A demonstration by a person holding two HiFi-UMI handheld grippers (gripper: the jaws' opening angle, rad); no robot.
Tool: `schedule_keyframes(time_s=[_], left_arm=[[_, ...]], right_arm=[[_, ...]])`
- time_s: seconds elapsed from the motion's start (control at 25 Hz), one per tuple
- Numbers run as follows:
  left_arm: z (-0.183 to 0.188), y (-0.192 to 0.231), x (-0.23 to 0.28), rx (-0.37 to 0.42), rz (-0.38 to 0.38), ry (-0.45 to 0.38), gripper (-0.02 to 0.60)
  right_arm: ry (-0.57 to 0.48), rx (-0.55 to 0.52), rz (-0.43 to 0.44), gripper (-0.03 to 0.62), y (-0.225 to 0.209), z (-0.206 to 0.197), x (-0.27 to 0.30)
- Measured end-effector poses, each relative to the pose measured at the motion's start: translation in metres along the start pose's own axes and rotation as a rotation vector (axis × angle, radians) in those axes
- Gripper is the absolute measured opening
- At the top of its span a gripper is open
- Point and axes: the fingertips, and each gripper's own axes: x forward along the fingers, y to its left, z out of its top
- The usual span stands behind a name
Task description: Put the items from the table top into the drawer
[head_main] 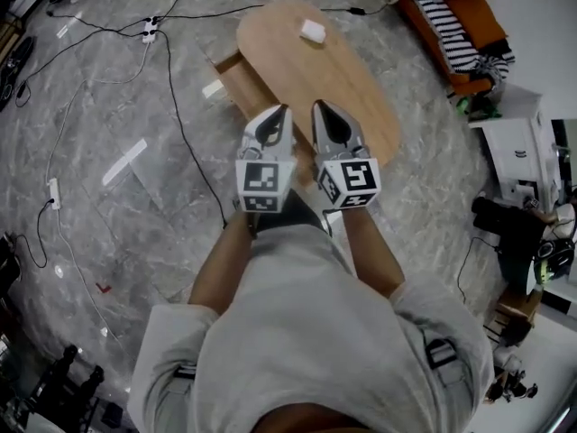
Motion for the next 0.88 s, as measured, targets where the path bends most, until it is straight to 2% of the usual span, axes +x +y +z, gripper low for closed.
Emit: schedule_keyframes(time_s=[0.36, 0.56, 0.76, 0.88], left_arm=[[-0.003, 0.094, 0.026, -0.013, 0.107, 0.041, 0.020], [-0.006, 0.120, 0.089, -0.040, 0.092, 0.108, 0.020], [-0.023, 0.143, 0.170, -0.044, 0.039, 0.198, 0.020], [-0.045, 0.153, 0.216, -0.052, 0.040, 0.257, 0.020]], right_arm=[[0.011, 0.045, 0.100, 0.008, 0.020, -0.014, 0.100], [0.073, 0.203, 0.110, 0.008, -0.013, -0.028, 0.163], [0.126, 0.147, 0.044, 0.008, -0.066, -0.052, 0.228], [0.167, 0.184, 0.039, 0.008, -0.098, -0.079, 0.259]])
